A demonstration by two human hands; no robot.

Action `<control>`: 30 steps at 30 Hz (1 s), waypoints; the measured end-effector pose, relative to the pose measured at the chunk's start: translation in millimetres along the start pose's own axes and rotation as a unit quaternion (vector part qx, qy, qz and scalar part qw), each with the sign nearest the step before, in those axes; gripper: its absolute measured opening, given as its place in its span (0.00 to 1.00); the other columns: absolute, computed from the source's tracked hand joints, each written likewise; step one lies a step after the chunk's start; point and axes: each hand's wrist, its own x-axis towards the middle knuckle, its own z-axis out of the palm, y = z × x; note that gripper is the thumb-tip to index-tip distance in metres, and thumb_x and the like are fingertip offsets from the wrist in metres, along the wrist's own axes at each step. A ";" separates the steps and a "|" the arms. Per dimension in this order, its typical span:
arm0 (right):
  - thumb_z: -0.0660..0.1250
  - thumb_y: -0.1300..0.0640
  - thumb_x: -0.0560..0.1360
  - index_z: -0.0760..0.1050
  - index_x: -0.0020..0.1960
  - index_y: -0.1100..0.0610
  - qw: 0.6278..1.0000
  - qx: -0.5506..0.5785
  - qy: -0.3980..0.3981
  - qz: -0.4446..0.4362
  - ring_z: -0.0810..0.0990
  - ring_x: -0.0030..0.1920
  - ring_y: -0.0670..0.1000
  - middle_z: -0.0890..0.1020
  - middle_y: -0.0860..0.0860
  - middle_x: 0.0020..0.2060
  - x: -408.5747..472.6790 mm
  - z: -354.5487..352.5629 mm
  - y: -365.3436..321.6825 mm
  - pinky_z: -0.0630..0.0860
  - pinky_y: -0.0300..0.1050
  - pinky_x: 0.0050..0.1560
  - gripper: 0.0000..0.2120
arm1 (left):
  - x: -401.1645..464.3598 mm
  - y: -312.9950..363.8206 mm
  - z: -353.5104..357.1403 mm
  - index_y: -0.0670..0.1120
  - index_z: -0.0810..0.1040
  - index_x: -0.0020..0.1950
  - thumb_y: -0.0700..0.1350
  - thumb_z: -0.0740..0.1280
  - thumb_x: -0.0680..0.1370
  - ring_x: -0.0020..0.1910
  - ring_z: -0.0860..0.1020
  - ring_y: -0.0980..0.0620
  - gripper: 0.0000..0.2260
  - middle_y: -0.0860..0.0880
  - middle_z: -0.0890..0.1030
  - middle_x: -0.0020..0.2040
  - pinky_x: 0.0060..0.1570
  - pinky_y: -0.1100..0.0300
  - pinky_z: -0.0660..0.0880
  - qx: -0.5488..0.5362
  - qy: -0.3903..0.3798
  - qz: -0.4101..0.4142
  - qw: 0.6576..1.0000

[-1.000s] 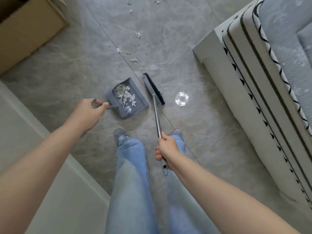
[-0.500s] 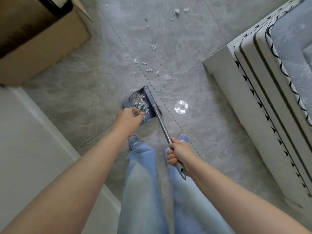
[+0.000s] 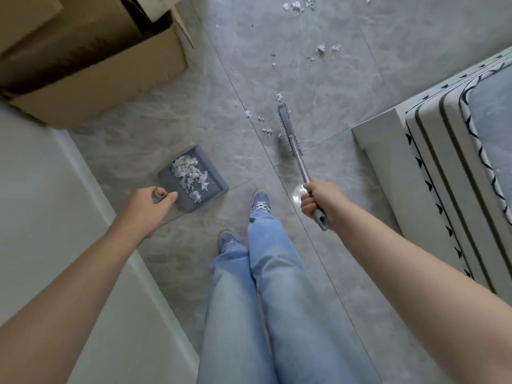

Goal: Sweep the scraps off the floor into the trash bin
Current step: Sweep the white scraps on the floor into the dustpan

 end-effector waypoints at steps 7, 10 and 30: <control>0.50 0.66 0.79 0.64 0.43 0.58 0.990 -0.136 -0.008 0.029 0.61 0.21 0.46 0.63 0.51 0.30 51.8 71.2 -28.7 0.59 0.33 0.17 0.08 | 29.2 -5.7 -16.3 0.40 0.80 0.46 0.51 0.67 0.79 0.37 0.75 0.40 0.14 0.39 0.80 0.42 0.38 0.54 0.70 0.006 0.041 -0.004 0.999; 0.50 0.69 0.77 0.67 0.47 0.59 0.978 -0.203 -0.043 -0.015 0.62 0.21 0.48 0.65 0.51 0.27 27.7 93.3 21.1 0.60 0.35 0.19 0.09 | 34.0 -1.7 -24.2 0.39 0.81 0.47 0.51 0.67 0.79 0.38 0.74 0.43 0.14 0.41 0.79 0.42 0.40 0.55 0.69 -0.001 0.047 -0.010 0.999; 0.52 0.67 0.78 0.65 0.40 0.59 0.976 -0.197 -0.087 0.027 0.59 0.23 0.48 0.63 0.49 0.22 -19.5 124.1 71.3 0.55 0.39 0.24 0.09 | 40.1 -0.7 -31.5 0.38 0.80 0.47 0.48 0.66 0.79 0.46 0.76 0.38 0.13 0.38 0.81 0.44 0.42 0.57 0.65 0.017 0.043 -0.004 0.999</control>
